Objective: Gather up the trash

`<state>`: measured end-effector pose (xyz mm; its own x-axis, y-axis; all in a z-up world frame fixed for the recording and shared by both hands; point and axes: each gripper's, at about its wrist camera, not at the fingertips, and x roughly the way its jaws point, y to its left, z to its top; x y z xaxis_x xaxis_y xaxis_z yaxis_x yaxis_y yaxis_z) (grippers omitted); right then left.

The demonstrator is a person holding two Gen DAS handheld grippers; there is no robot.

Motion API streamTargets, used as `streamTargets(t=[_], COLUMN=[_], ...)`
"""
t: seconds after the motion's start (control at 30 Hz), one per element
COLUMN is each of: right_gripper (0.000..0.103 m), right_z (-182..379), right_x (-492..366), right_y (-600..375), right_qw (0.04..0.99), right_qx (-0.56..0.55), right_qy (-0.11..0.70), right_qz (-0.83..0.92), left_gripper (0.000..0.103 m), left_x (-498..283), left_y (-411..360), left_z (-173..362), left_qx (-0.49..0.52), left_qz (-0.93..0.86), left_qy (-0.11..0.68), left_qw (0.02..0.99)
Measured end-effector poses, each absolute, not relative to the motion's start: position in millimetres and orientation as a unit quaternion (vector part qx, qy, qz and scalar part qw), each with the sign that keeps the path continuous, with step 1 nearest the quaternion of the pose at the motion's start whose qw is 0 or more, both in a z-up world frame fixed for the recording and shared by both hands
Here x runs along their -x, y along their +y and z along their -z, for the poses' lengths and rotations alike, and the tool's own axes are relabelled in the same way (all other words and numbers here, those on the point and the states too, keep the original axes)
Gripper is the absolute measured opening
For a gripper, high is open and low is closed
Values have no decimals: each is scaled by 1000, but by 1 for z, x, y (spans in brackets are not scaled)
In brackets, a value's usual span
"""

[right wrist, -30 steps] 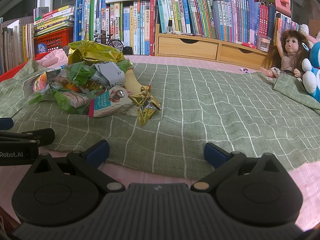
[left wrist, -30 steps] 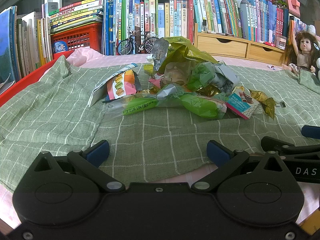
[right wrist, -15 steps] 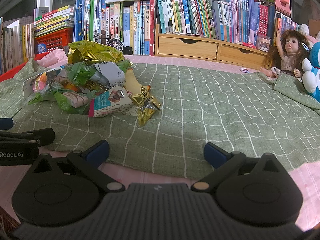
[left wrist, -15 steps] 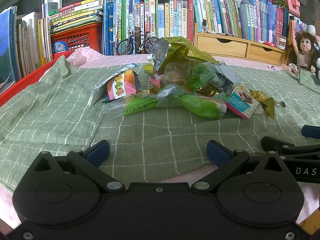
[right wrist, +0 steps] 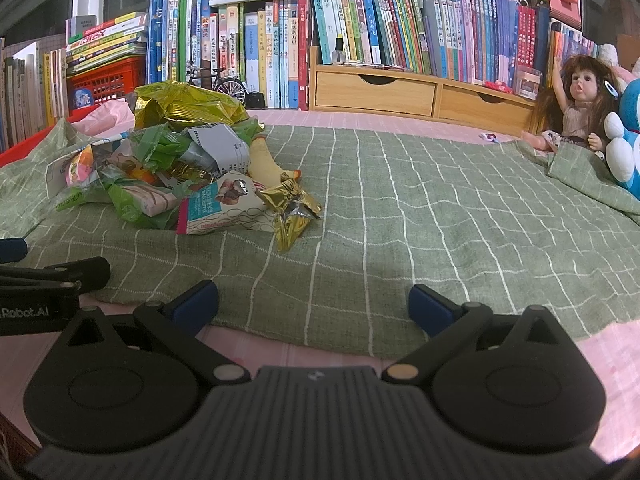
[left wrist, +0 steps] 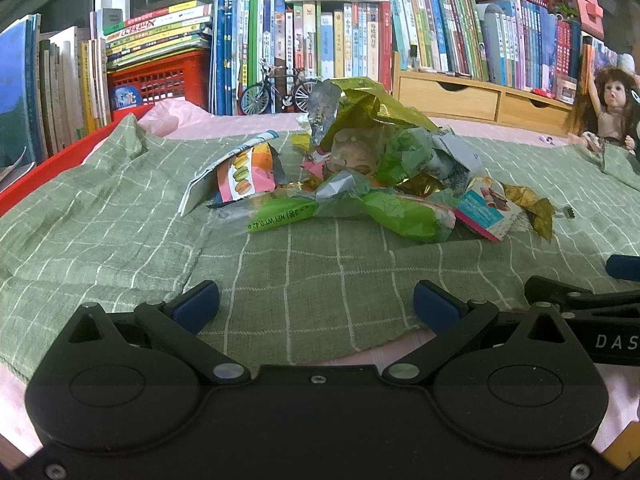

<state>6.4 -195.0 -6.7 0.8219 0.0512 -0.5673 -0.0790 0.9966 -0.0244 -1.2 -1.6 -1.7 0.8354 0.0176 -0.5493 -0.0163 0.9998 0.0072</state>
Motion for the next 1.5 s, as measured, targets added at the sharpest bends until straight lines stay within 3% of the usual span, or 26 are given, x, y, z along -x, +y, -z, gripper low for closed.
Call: streamTargets(t=[0.67,0.87,1.17,1.37,1.5], right_gripper=[103,101,82,68,49], right_z=[3,-12,-34,-32,-23], right_x=[-12,-4,-29,-54,-69], right_y=[-197,-202,-204,-210,-214], right_qw=[948,957,959,952,939], right_qx=[22,6,-4,-25,-53], right_qy=[314,278,272,294,325], right_qz=[-47,-78,-86,-87,-96], left_gripper=[103,96,60,55,55], left_x=[-1,6,-4,-21,-29], left_y=[-2,-1,8,18,18], left_z=[-5,-22,-43,-39,-34], left_qx=[-5,-17,46,124,148], left_qz=[-3,22,84,107,107], left_qy=[300,254,253,287,294], left_qw=[954,967,963,944,938])
